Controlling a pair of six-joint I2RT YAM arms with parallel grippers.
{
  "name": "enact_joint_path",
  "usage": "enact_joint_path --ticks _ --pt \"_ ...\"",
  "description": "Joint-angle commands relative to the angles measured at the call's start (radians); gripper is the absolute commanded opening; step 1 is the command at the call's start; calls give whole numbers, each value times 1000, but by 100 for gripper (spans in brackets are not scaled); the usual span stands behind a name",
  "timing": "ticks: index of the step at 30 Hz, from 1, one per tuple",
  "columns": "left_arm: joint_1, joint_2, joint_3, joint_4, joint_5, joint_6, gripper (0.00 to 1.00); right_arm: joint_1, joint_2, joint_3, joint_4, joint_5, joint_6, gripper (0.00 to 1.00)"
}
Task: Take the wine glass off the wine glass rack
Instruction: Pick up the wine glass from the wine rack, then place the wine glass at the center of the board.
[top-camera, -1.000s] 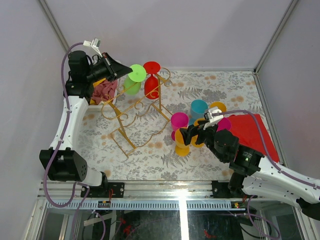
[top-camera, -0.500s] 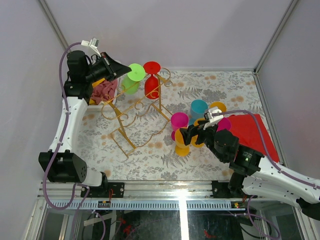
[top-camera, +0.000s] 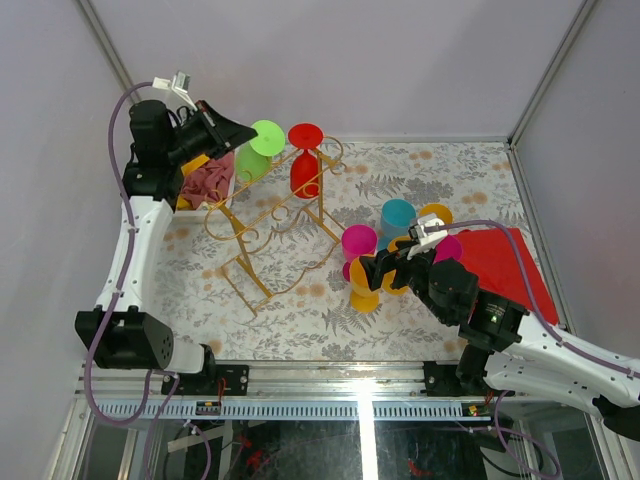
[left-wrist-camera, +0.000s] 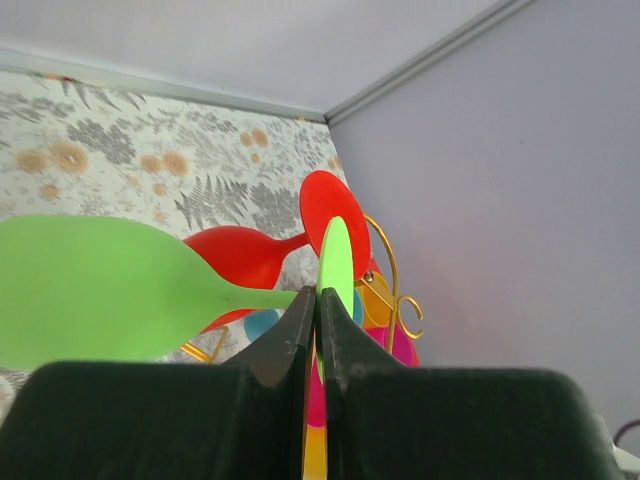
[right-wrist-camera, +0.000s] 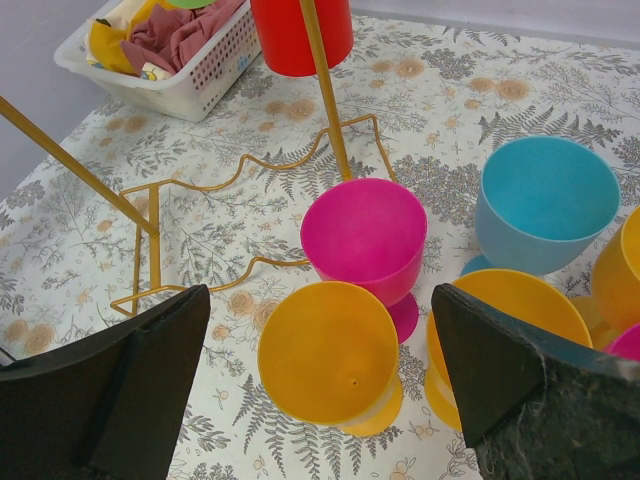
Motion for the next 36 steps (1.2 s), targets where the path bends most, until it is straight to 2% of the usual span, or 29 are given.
enact_joint_path --ticks 1,10,16,22,25,29,33,36 --pt "1 -81 36 29 -149 71 0 -4 -14 39 36 44 3 99" --pt "37 -210 44 -190 -570 262 0 -4 -26 38 31 44 1 99" --pt "90 -318 33 -299 -591 305 0 -4 -34 34 31 43 4 99" --pt "92 -431 27 -456 -715 377 0 -5 -37 35 30 33 18 99" --pt "91 -502 -9 -515 -713 384 0 -3 -40 34 31 30 24 99" --pt "92 -587 -12 -566 -624 347 0 -4 -38 35 29 19 36 99" --pt "91 -620 -3 -643 -476 333 0 -4 -30 45 22 -13 61 99" --pt "92 -634 2 -757 -464 354 0 -5 -29 57 4 -35 88 99"
